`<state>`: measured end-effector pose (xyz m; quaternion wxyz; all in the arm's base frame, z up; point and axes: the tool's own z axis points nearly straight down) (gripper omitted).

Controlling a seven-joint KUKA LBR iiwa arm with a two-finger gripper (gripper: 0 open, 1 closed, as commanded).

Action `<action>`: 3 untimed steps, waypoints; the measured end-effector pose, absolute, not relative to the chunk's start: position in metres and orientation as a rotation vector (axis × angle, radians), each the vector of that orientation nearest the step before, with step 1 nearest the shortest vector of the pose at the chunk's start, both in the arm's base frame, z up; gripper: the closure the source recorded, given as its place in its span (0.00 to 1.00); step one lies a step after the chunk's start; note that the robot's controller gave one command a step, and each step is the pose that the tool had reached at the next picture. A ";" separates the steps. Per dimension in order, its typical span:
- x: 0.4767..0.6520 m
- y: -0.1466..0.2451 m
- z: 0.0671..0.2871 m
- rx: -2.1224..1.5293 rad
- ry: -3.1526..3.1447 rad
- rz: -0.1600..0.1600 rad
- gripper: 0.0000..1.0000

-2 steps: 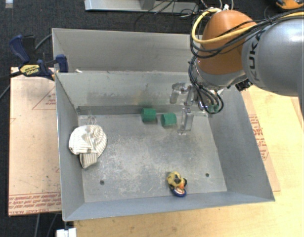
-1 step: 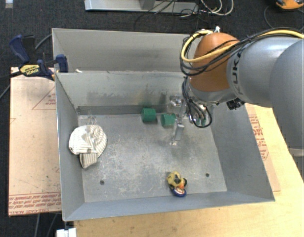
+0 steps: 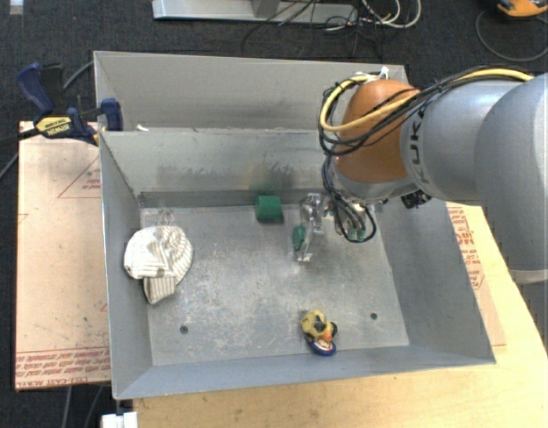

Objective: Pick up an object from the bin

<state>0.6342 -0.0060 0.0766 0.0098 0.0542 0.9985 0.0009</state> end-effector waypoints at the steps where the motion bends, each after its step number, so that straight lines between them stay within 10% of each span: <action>1: 0.634 -0.006 0.077 0.169 3.117 0.003 1.00; 3: 0.625 -0.023 0.261 0.143 3.106 0.003 1.00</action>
Offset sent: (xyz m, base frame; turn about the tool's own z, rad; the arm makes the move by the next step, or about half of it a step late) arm -0.0053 -0.0125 0.1829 -0.0201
